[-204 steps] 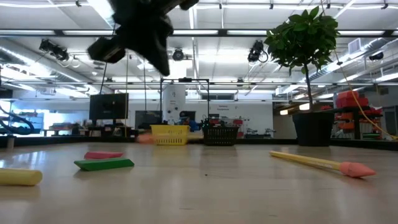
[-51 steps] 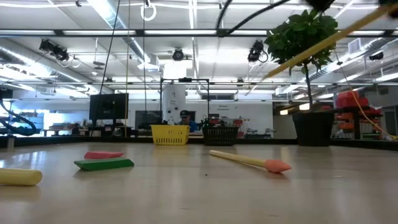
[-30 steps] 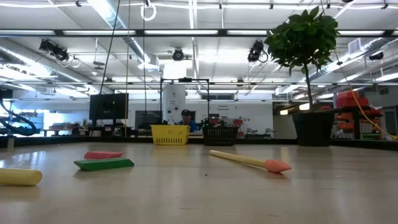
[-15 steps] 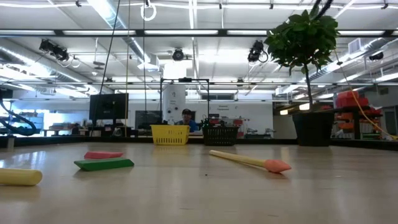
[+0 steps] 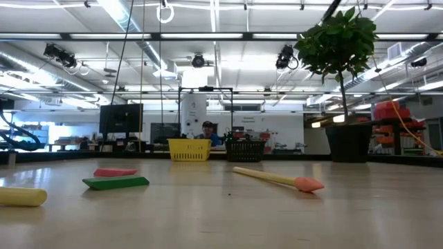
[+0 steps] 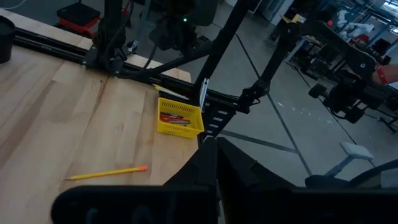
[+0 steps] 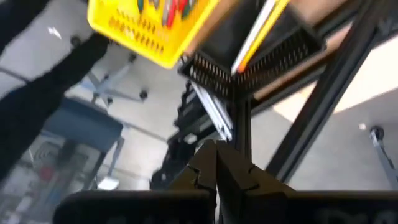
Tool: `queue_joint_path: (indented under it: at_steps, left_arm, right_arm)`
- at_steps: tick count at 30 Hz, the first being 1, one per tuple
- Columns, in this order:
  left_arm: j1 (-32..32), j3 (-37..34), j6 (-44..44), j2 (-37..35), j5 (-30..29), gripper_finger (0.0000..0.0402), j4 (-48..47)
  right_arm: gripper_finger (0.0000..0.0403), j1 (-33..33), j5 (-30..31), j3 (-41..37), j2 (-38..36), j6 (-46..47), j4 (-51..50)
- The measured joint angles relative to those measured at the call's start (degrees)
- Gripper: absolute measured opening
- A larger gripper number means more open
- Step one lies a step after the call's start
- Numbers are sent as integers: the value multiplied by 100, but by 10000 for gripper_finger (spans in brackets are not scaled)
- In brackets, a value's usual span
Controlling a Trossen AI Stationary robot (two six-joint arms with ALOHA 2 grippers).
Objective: Sort crayons/erasers/pens/pencils in bins
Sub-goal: Put the pink eraser into the top black bin
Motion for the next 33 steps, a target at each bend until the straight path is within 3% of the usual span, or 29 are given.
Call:
queue_joint_path:
  at_steps: [6, 9, 13, 18, 24, 33]
  left_arm:
    - [11, 0, -157, -1, -223, 16, -21]
    - [117, 4, -648, -2, -657, 29, -306]
    - [324, 4, -1269, -1, -750, 42, -653]
    - [354, 4, -1540, -2, -648, 43, -689]
    - [354, 4, -1670, -2, -179, 31, -694]
    - [354, 4, -1681, -21, 534, 24, -1198]
  right_arm:
    - [12, -150, 1326, 0, 0, -137, 411]
    - [22, -225, 2222, 0, 0, -310, 956]
    - [41, -386, 3139, 0, 31, -469, 1412]
    - [72, -650, 3293, 0, 444, -934, 1762]
    - [94, -883, 3294, 0, 1359, -1501, 3221]
    - [83, -1297, 3700, -2, 2389, -578, 3786]
